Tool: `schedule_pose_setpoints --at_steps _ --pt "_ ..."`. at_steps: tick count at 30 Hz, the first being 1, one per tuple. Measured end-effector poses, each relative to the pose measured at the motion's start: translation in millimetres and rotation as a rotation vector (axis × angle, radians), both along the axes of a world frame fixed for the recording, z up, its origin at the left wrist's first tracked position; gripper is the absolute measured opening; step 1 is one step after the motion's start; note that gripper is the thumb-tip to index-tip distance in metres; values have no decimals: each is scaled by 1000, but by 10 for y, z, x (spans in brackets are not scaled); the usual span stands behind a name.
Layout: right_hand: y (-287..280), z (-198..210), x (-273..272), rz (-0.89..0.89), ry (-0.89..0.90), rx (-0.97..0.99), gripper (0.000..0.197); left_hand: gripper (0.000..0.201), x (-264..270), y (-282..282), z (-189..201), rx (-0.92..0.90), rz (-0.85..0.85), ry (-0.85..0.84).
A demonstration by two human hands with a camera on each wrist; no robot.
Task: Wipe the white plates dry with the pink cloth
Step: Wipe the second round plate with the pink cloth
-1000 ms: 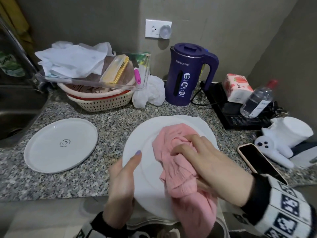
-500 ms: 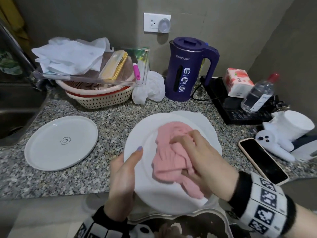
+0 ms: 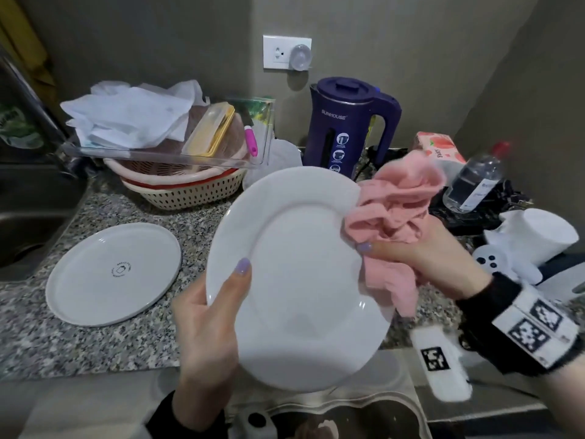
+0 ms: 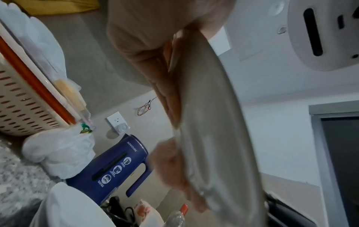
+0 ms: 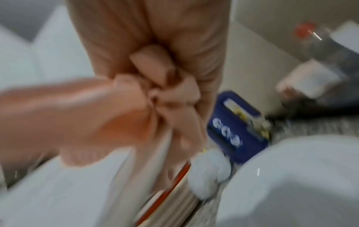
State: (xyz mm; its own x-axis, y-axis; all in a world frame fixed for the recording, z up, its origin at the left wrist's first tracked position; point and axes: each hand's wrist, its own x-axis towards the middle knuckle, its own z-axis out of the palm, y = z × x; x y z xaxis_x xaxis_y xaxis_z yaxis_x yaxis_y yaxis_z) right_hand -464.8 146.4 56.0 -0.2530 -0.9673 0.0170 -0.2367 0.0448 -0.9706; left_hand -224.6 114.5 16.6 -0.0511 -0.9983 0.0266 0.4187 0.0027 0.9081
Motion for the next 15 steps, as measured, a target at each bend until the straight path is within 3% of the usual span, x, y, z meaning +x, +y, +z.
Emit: schedule_pose_setpoints --at_steps 3,6,8,11,13,15 --pt "-14 -60 111 -161 -323 -153 35 19 -39 -34 20 -7 49 54" --pt "-5 -229 334 -301 -720 -319 41 26 -106 -87 24 -32 137 103" --pt "58 -374 569 -295 -893 -272 48 37 -166 -122 12 -49 218 137" --pt "132 -691 916 -403 -913 -152 60 27 -266 -103 -14 -107 320 165" --pt "111 -767 959 -447 -941 -165 70 25 -275 -63 -37 -154 256 117" --pt "111 -675 814 -428 -887 -253 61 24 -155 -127 -15 -208 144 -5"
